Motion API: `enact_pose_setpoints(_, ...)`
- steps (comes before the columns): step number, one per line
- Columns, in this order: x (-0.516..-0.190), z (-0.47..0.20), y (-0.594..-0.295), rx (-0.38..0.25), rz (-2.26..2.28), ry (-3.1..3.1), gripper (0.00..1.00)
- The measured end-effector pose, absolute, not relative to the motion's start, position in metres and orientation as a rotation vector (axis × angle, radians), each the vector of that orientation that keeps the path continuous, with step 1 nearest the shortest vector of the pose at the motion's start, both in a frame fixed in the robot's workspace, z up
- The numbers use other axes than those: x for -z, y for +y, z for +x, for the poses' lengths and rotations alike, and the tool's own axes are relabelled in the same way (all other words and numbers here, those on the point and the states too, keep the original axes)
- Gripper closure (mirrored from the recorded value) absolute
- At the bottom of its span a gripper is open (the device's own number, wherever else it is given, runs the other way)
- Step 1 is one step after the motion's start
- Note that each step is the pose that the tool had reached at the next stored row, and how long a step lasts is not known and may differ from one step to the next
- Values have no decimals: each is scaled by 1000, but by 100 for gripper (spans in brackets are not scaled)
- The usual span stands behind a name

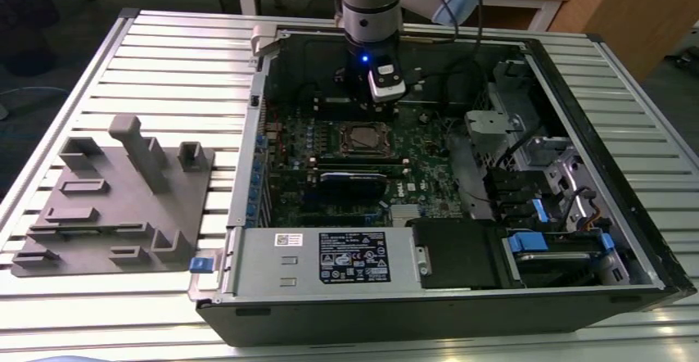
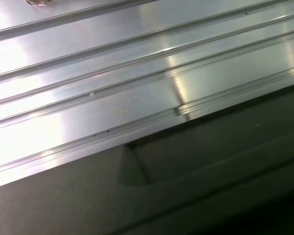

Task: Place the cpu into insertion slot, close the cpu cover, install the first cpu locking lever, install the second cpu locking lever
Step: 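Install the first cpu locking lever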

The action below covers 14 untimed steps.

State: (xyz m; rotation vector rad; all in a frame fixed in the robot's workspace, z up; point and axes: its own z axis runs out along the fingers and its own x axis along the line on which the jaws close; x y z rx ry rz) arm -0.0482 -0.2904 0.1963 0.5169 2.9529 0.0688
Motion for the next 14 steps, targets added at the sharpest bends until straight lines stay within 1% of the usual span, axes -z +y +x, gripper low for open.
enact_pose_setpoints(14,-196,-48,-290,-63,516,2952,89)
